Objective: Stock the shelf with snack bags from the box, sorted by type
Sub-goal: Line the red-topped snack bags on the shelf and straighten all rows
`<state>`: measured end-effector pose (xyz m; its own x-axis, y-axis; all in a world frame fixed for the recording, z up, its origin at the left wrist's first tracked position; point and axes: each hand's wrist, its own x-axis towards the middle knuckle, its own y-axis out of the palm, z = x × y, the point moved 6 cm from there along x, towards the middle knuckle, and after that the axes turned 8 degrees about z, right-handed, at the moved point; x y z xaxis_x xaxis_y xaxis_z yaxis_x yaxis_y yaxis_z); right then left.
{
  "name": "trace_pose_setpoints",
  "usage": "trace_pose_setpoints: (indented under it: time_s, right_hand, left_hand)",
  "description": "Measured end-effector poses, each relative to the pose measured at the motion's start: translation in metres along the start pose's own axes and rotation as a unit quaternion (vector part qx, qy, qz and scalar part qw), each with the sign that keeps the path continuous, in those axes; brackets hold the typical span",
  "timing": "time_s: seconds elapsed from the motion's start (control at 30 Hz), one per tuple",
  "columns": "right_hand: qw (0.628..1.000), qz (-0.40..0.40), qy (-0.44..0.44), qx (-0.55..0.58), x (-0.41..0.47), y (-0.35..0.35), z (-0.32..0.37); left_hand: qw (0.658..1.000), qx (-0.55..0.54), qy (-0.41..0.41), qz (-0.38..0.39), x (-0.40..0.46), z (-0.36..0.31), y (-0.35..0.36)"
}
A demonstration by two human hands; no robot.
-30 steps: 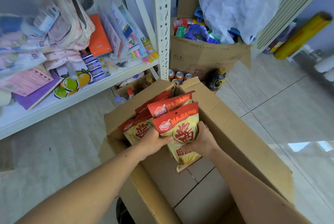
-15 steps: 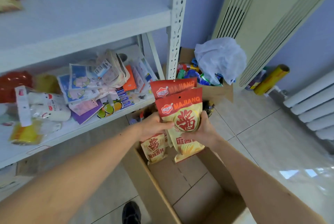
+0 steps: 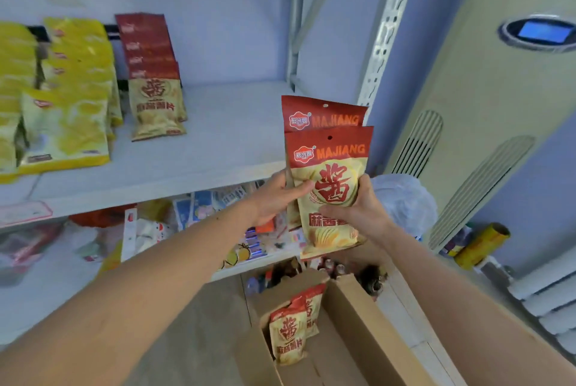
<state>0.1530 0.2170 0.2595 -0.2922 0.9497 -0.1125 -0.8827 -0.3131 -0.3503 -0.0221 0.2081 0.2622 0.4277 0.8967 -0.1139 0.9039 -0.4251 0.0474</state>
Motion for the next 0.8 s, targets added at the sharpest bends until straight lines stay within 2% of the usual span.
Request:
trace_pose_setpoints:
  time_s: [0.2,0.4,0.6,0.8]
  right_hand:
    - [0.998,0.015,-0.053,0.017,0.055,0.040,0.091]
    - [0.996,0.027,-0.075,0.045,0.131,0.102,0.152]
    - [0.996,0.022,-0.067,0.058,0.206,0.153,0.183]
    - [0.998,0.011,-0.029,0.047,0.280,0.178,0.182]
  left_hand:
    - [0.997,0.018,0.055,-0.042,-0.014,-0.064,-0.080]
    - [0.993,0.040,0.043,-0.100,-0.016,-0.099,-0.182]
    - [0.986,0.056,0.033,-0.152,-0.001,-0.108,-0.277]
    - [0.973,0.060,0.017,-0.224,0.037,-0.095,-0.345]
